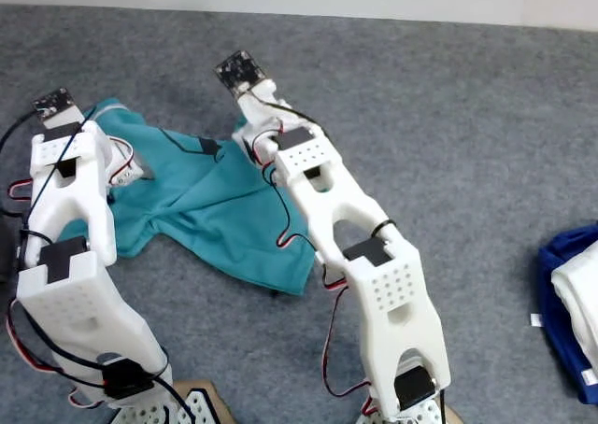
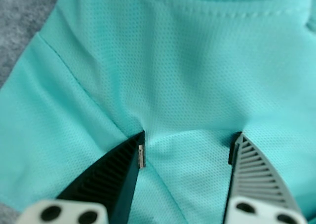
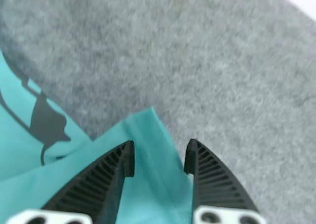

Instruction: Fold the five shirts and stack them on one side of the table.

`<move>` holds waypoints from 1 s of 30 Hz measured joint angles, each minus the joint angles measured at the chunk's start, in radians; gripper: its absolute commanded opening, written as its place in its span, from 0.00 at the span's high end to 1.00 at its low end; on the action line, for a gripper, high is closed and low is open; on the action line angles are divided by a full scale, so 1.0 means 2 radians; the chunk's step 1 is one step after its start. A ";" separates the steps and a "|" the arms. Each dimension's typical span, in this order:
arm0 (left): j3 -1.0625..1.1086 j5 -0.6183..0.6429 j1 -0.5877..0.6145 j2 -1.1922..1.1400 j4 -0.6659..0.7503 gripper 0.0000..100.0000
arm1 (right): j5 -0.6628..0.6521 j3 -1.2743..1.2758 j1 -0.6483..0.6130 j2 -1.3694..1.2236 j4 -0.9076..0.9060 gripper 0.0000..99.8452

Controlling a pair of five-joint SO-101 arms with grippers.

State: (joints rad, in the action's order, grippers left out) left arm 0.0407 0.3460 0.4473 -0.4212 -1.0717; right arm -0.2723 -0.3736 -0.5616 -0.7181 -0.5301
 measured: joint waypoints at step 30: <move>0.000 0.000 0.000 0.000 0.000 0.71 | -0.027 -0.043 0.025 -0.054 -0.058 0.84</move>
State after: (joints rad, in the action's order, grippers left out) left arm 0.0407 0.3460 0.4473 -0.4212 -1.0717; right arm -0.3261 -0.4595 -0.5125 -0.8270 -0.6452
